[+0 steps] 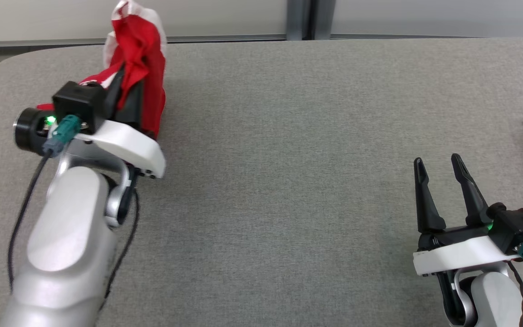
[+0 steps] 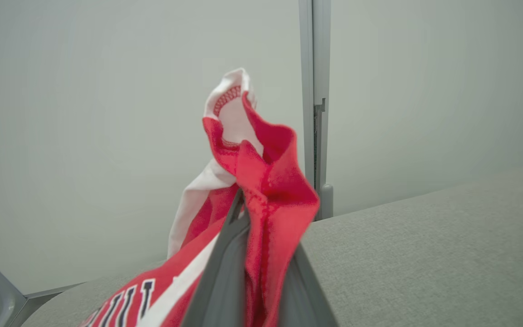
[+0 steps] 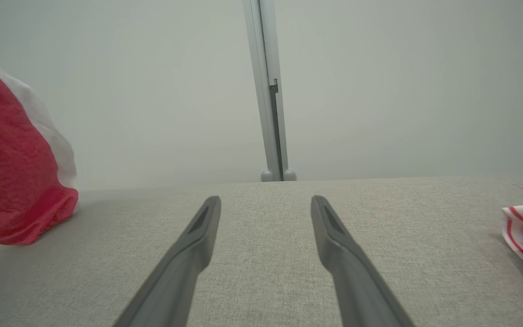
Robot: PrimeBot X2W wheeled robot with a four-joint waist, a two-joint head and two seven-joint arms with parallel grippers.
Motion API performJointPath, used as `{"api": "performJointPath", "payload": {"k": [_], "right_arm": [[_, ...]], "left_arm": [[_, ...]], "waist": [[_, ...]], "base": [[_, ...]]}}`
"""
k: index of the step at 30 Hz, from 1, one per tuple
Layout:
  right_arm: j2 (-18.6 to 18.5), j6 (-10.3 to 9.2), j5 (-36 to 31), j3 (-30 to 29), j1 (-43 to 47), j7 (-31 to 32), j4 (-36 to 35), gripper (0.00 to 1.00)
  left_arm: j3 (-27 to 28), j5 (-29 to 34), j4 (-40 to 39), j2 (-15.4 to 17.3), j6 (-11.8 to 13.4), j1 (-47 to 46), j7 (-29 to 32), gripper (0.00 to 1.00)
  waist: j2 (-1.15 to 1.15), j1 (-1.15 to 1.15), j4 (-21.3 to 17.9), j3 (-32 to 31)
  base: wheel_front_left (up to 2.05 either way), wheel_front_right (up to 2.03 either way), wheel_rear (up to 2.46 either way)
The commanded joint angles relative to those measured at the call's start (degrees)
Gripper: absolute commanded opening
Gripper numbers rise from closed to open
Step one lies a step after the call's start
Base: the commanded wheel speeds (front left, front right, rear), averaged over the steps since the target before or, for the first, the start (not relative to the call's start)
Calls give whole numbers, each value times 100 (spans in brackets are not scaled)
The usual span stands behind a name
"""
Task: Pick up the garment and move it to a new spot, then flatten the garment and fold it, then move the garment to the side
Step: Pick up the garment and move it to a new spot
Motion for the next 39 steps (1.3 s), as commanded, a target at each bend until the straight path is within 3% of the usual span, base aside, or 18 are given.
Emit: {"api": "performJointPath", "payload": {"k": [1, 7, 14, 15, 16, 17, 22, 26, 29, 39], "right_arm": [[14, -3, 47, 4, -92, -39, 22, 100], [108, -3, 85, 68, -215, -44, -11, 100], [178, -2, 124, 81, -295, -45, -29, 100], [191, -3, 134, 94, -311, -45, -31, 100], [200, -3, 140, 107, -324, -45, -29, 100], [206, -3, 146, 113, -332, -45, -26, 100], [232, -3, 134, 78, -336, -46, -1, 100], [248, -3, 102, 49, -286, -46, 9, 100], [249, -3, 84, 29, -220, -46, 19, 100], [120, -3, 42, 154, 52, -46, 170, 100]], "left_arm": [[-124, 19, -227, -200, 70, 78, 84, 0], [-533, -41, -426, -702, 198, 128, 266, 0], [-1182, -74, -126, -903, 456, -8, 237, 0], [-1305, -136, -55, -914, 490, -24, 231, 39], [-1472, -246, -42, -919, 535, -47, 191, 95], [-1676, -369, -32, -933, 567, -70, 178, 100], [-2537, -925, -40, -909, 763, -230, 27, 100], [-2714, -1233, 13, -925, 936, -390, -271, 100], [-2561, -1308, 129, -893, 1030, -448, -504, 100], [-1549, -1334, -104, 64, 1051, 619, -847, 100]], "waist": [[0, 0, -195, 18], [0, 0, -625, 230], [0, 0, -1011, 413], [0, 0, -1063, 438], [0, 0, -1108, 457], [0, 0, -1146, 471], [0, 0, -1191, 497], [0, 0, -1023, 414], [0, 0, -825, 286], [0, 0, -88, -361]], "base": [[0, 0, 0], [0, 0, 0], [0, 0, 0], [0, 0, 0], [0, 0, 0], [0, 0, 0], [0, 0, 0], [0, 0, 0], [0, 0, 0], [0, 0, 0]]}}
